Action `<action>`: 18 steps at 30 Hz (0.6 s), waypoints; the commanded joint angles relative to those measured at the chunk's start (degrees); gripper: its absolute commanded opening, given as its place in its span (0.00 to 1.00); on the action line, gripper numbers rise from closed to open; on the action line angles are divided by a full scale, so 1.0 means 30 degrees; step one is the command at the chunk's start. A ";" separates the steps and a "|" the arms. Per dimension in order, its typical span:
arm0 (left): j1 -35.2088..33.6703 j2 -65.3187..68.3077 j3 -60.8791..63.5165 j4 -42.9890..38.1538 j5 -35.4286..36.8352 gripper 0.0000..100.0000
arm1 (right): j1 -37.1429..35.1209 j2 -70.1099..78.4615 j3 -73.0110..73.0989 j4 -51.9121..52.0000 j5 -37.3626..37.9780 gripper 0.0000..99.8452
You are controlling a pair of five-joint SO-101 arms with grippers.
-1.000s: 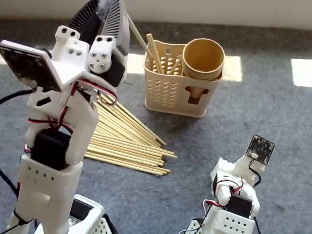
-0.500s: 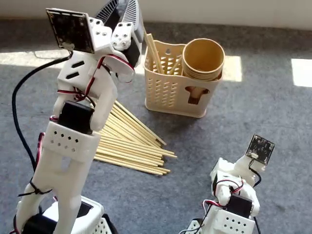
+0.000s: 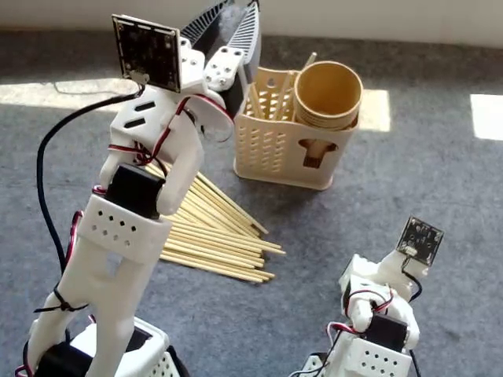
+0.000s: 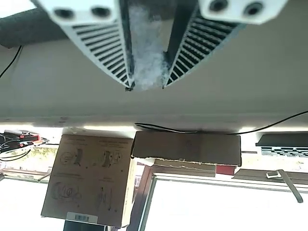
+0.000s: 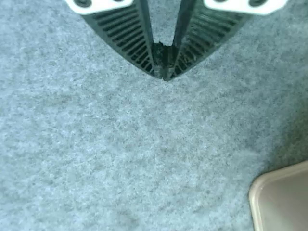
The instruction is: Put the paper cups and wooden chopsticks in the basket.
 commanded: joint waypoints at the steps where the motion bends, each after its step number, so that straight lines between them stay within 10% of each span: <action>1: 0.0278 -0.0249 -0.0454 0.0029 -0.0088 0.11 | 0.0220 0.0103 0.1861 -0.0484 -0.0205 0.01; 18: -0.0308 -0.2593 -0.0396 0.4337 -0.0147 0.07 | 0.0220 0.0103 0.1861 -0.0484 -0.0205 0.01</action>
